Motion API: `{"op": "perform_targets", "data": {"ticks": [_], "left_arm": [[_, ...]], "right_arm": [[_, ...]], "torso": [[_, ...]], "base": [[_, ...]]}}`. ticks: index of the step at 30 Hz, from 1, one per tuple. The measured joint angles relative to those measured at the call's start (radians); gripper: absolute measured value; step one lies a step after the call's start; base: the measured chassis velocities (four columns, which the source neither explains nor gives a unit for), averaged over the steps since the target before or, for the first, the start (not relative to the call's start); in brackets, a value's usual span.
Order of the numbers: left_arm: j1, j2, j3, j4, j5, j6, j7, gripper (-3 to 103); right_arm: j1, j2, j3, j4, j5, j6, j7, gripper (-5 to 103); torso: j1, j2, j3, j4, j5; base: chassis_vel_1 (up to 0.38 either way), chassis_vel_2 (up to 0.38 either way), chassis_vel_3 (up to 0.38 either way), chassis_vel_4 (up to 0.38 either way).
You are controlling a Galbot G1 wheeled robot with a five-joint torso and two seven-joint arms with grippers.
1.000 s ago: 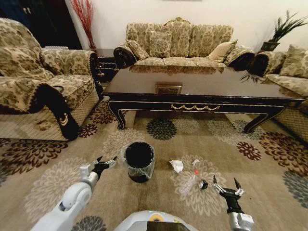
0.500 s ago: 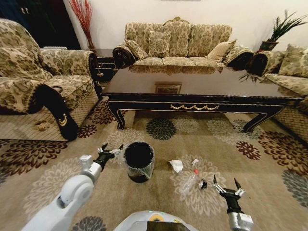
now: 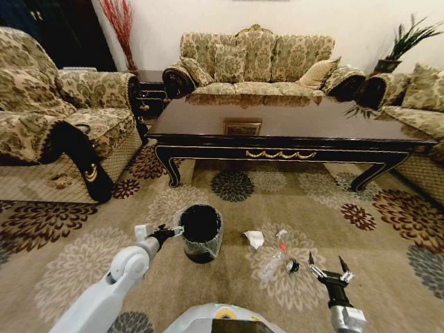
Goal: Move to the front of the table and pick up the trash from the floor, then place it into the trash bin.
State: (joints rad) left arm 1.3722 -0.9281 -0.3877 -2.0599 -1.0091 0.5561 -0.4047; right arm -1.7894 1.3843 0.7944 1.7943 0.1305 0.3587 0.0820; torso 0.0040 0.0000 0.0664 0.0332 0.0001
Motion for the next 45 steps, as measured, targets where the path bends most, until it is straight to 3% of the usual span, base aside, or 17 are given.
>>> {"op": "perform_targets", "data": {"ticks": [1, 3, 8, 11, 13, 14, 15, 16, 18, 20, 26, 32, 34, 35, 45], "left_arm": [[0.000, 0.000, 0.000, 0.000, 0.000, 0.000, 0.000, 95], [0.002, 0.003, 0.000, 0.008, 0.000, 0.008, -0.002, 84], [0.007, 0.005, -0.013, 0.015, 0.001, 0.012, -0.002, 76], [0.012, 0.011, -0.025, 0.010, 0.003, 0.014, -0.003, 64], [0.013, 0.014, -0.028, 0.007, 0.003, 0.015, -0.003, 64], [0.013, 0.019, -0.032, 0.002, 0.003, 0.015, -0.004, 56], [0.012, 0.022, -0.034, 0.000, 0.003, 0.016, -0.004, 56], [0.012, 0.022, -0.034, 0.000, 0.003, 0.016, -0.004, 56], [0.011, 0.033, -0.040, -0.011, 0.003, 0.018, -0.009, 44], [0.013, 0.040, -0.045, -0.020, 0.000, 0.022, -0.012, 44], [0.034, 0.080, -0.080, -0.067, -0.013, 0.033, -0.015, 28], [0.053, 0.117, -0.114, -0.137, -0.028, 0.046, -0.022, 8], [0.055, 0.122, -0.118, -0.152, -0.036, 0.051, -0.027, 8], [0.057, 0.130, -0.124, -0.173, -0.054, 0.059, -0.036, 2], [0.061, 0.116, -0.129, -0.168, -0.069, 0.066, -0.053, 0]], "right_arm": [[0.000, 0.000, 0.000, 0.000, 0.000, 0.000, 0.000, 100], [0.000, 0.000, -0.002, -0.005, 0.000, -0.020, 0.006, 100], [0.011, 0.000, -0.017, -0.011, -0.001, -0.064, 0.025, 100], [0.031, 0.000, -0.036, -0.025, 0.000, -0.102, 0.047, 100], [0.036, -0.001, -0.041, -0.030, 0.000, -0.109, 0.051, 100], [0.043, -0.001, -0.051, -0.038, 0.001, -0.119, 0.055, 100], [0.047, -0.001, -0.059, -0.043, 0.001, -0.126, 0.057, 100], [0.047, -0.001, -0.059, -0.043, 0.001, -0.126, 0.057, 100], [0.057, 0.000, -0.077, -0.061, 0.001, -0.137, 0.064, 100], [0.059, 0.000, -0.083, -0.068, 0.001, -0.142, 0.066, 100], [0.072, 0.001, -0.114, -0.111, 0.003, -0.161, 0.066, 100], [0.128, 0.010, -0.153, -0.197, 0.016, -0.175, 0.072, 100], [0.139, 0.012, -0.158, -0.211, 0.016, -0.177, 0.072, 100], [0.154, 0.013, -0.163, -0.229, 0.016, -0.179, 0.073, 100], [0.197, 0.018, -0.175, -0.291, 0.011, -0.179, 0.074, 100]], "torso": [[0.000, 0.000, 0.000, 0.0000, 0.0000], [0.000, 0.000, 0.000, 0.0000, -0.0001], [0.000, 0.000, 0.000, 0.0000, 0.0000], [0.000, 0.000, 0.000, 0.0000, -0.0002], [0.000, 0.000, 0.000, 0.0000, -0.0001], [0.000, 0.000, 0.000, 0.0000, -0.0001], [0.000, 0.000, 0.000, -0.0001, -0.0001], [0.000, 0.000, 0.000, -0.0001, -0.0001], [0.000, 0.000, 0.000, 0.0000, -0.0003], [0.000, 0.000, 0.000, 0.0000, -0.0003], [0.000, 0.000, 0.000, 0.0000, -0.0002], [0.000, 0.000, 0.000, 0.0001, -0.0001], [0.000, 0.000, 0.000, 0.0000, -0.0002], [0.000, 0.000, 0.000, 0.0001, -0.0001], [0.000, 0.000, 0.000, 0.0001, -0.0002]], "base": [[0.000, 0.000, 0.000, 0.000], [0.000, 0.000, 0.000, 0.000], [0.000, 0.000, 0.000, 0.000], [0.000, 0.000, 0.000, 0.000], [0.000, 0.000, 0.000, 0.000], [0.000, 0.000, 0.000, 0.000], [0.000, 0.000, 0.000, 0.000], [0.000, 0.000, 0.000, 0.000], [0.000, 0.000, 0.000, 0.000], [0.000, 0.000, 0.000, 0.000], [0.000, 0.000, 0.000, 0.000], [0.000, 0.000, 0.000, 0.000], [0.000, 0.000, 0.000, 0.000], [0.000, 0.000, 0.000, 0.000], [0.000, 0.000, 0.000, 0.000]]}}
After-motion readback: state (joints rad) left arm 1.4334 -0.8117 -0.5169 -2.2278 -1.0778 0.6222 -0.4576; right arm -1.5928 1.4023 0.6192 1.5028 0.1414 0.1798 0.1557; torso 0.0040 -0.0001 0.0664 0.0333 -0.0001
